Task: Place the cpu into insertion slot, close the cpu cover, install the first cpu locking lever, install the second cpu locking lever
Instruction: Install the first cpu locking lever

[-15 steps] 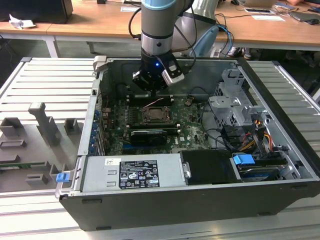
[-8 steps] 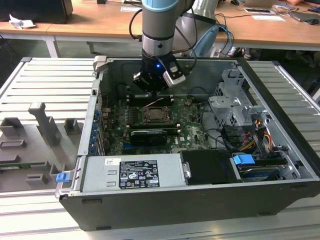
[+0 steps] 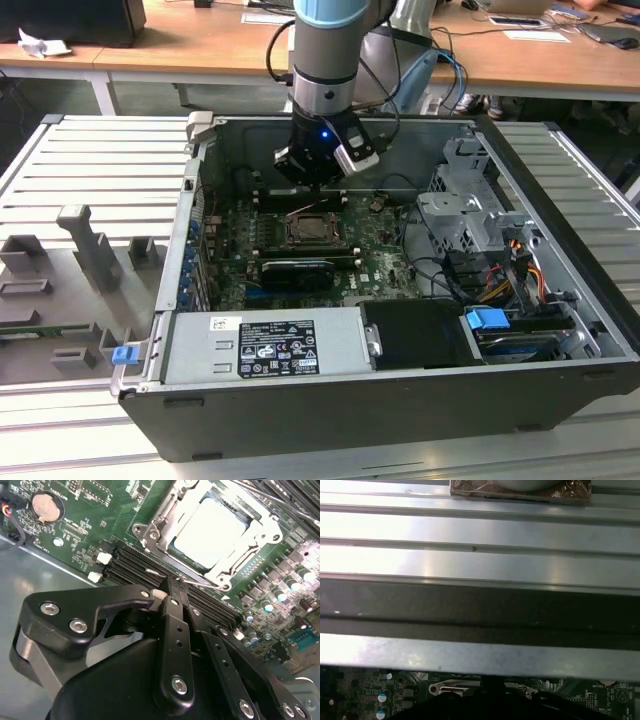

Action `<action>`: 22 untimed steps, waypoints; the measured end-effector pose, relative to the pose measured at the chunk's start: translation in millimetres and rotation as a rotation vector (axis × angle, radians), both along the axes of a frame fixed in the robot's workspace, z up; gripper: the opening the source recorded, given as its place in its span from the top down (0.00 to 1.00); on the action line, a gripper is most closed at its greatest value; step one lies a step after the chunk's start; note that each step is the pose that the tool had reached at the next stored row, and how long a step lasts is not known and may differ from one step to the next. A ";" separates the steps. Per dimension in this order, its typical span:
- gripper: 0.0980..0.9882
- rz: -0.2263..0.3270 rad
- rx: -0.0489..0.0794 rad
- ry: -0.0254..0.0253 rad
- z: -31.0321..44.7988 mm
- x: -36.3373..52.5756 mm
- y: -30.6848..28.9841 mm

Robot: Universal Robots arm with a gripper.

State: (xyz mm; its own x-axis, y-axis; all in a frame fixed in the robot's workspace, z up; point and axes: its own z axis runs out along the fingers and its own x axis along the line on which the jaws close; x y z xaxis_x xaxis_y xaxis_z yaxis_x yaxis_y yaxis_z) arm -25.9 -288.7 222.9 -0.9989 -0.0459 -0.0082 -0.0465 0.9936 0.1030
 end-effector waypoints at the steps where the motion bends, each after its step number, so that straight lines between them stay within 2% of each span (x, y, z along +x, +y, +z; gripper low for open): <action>1: 0.99 0.000 0.000 0.0000 -0.8 1.2 0.0; 3: 0.99 0.000 0.000 0.0000 -4.3 6.2 0.0; 9: 0.99 0.000 0.000 0.0000 -12.1 9.4 0.0; 17: 0.99 0.000 -0.001 0.0000 -17.9 10.0 0.0; 22: 0.99 0.000 -0.004 0.0001 -19.1 10.1 0.0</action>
